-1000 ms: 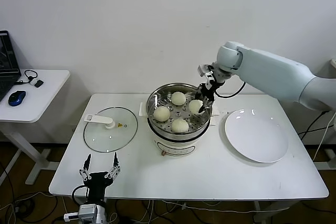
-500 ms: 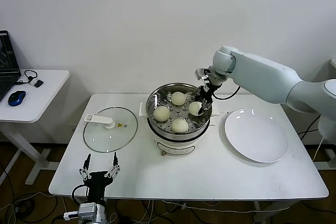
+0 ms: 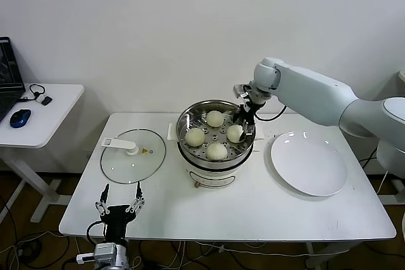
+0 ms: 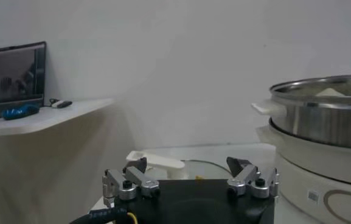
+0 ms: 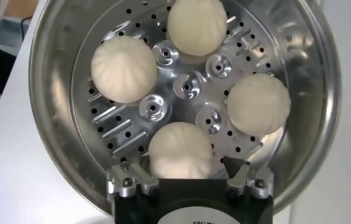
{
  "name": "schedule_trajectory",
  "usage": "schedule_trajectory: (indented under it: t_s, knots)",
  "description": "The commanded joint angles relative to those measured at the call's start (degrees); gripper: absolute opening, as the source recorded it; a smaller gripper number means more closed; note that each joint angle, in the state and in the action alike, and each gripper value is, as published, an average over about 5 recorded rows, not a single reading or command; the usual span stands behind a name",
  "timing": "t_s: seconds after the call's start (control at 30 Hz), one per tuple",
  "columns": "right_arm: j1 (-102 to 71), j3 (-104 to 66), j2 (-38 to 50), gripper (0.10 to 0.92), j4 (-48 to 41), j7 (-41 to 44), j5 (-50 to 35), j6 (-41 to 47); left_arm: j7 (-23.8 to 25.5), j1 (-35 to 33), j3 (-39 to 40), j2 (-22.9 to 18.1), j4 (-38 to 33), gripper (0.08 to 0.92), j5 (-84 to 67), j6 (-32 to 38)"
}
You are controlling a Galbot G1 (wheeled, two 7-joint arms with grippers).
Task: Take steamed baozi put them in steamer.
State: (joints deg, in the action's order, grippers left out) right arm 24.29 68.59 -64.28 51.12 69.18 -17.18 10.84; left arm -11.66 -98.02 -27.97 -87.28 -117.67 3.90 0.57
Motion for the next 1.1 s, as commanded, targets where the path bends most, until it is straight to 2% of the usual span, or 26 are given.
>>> schedule_trajectory:
  t_s: [0.03, 0.6, 0.93, 1.1]
  knots:
    - [0.53, -0.78, -0.08, 0.818, -0.32, 1.13, -0.11, -0.93, -0.01, -0.10, -0.13, 0.03, -0.01, 0.823, -0.03, 0.03]
    - [4.69, -3.25, 11.55, 0.823, 11.94, 0.47, -5.10, -1.43, 0.00, -1.00, -0.07, 0.10, -0.32, 0.823, -0.28, 0.32]
    - [-1.68, -15.62, 27.11, 0.823, 21.07, -4.19, -4.44, -3.46, 0.06, -2.27, -0.24, 0.17, -1.73, 0.823, -0.42, 0.52]
    - [-13.55, -30.59, 35.34, 0.823, 26.23, -8.67, -3.49, -5.75, 0.36, -2.92, -0.13, 0.21, -2.17, 0.823, -0.43, 1.48]
